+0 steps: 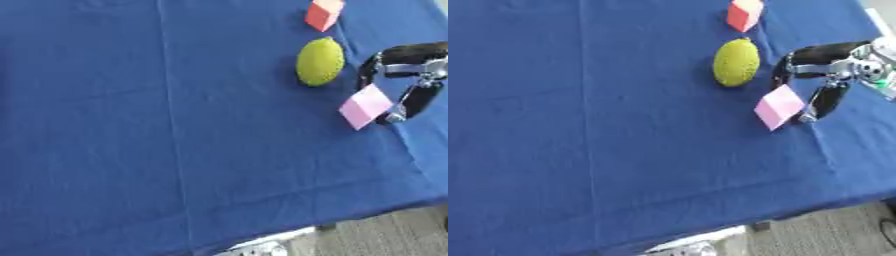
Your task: Pick up the objects with one hand, pass them to the other hand, and then place them into the box on the other side of the table.
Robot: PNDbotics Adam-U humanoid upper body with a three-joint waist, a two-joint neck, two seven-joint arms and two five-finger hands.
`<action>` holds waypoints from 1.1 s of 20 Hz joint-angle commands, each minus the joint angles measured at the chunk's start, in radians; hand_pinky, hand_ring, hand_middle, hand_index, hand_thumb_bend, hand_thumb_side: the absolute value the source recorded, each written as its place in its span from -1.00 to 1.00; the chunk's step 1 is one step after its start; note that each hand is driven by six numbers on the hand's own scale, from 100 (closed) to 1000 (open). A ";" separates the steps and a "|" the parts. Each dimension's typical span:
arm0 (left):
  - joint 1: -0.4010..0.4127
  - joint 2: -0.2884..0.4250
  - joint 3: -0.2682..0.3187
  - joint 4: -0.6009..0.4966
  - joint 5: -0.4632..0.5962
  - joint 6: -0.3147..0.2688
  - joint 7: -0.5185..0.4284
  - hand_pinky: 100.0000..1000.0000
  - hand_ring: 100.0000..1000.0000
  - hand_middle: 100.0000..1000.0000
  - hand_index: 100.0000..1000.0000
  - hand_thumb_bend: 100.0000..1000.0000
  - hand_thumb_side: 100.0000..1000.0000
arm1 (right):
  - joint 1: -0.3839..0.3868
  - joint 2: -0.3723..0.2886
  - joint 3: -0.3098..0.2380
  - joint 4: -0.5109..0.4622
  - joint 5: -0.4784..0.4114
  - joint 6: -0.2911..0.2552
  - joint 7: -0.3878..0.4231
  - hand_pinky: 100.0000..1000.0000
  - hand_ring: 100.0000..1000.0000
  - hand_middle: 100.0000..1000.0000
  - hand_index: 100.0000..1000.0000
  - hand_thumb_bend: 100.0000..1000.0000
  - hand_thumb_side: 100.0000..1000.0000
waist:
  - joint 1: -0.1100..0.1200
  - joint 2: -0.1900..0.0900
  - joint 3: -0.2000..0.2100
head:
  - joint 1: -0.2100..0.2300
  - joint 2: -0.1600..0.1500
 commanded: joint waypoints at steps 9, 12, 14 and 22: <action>-0.010 0.035 0.006 -0.017 -0.006 -0.001 0.003 0.70 0.68 0.60 0.70 -0.27 0.49 | -0.002 -0.052 -0.033 -0.036 -0.080 0.033 -0.002 0.64 0.29 0.04 0.01 -0.47 -1.00 | -0.004 -0.030 -0.003 | 0.013 -0.001; -0.010 0.036 0.006 -0.017 -0.006 -0.001 0.004 0.70 0.68 0.60 0.70 -0.27 0.48 | 0.002 -0.054 -0.039 -0.045 -0.094 0.041 0.000 0.64 0.28 0.04 0.00 -0.49 -1.00 | -0.003 -0.031 -0.004 | 0.016 -0.002; -0.010 0.038 0.006 -0.018 -0.005 -0.002 0.004 0.70 0.68 0.60 0.70 -0.27 0.48 | 0.005 -0.054 -0.045 -0.050 -0.109 0.046 -0.001 0.64 0.28 0.03 0.00 -0.50 -1.00 | -0.003 -0.032 -0.006 | 0.018 -0.002; -0.007 0.043 0.007 -0.022 -0.003 -0.002 0.004 0.70 0.68 0.60 0.70 -0.27 0.48 | 0.022 -0.051 -0.068 -0.089 -0.213 0.077 -0.017 0.62 0.24 -0.01 -0.02 -0.56 -1.00 | -0.001 -0.034 -0.010 | 0.033 -0.006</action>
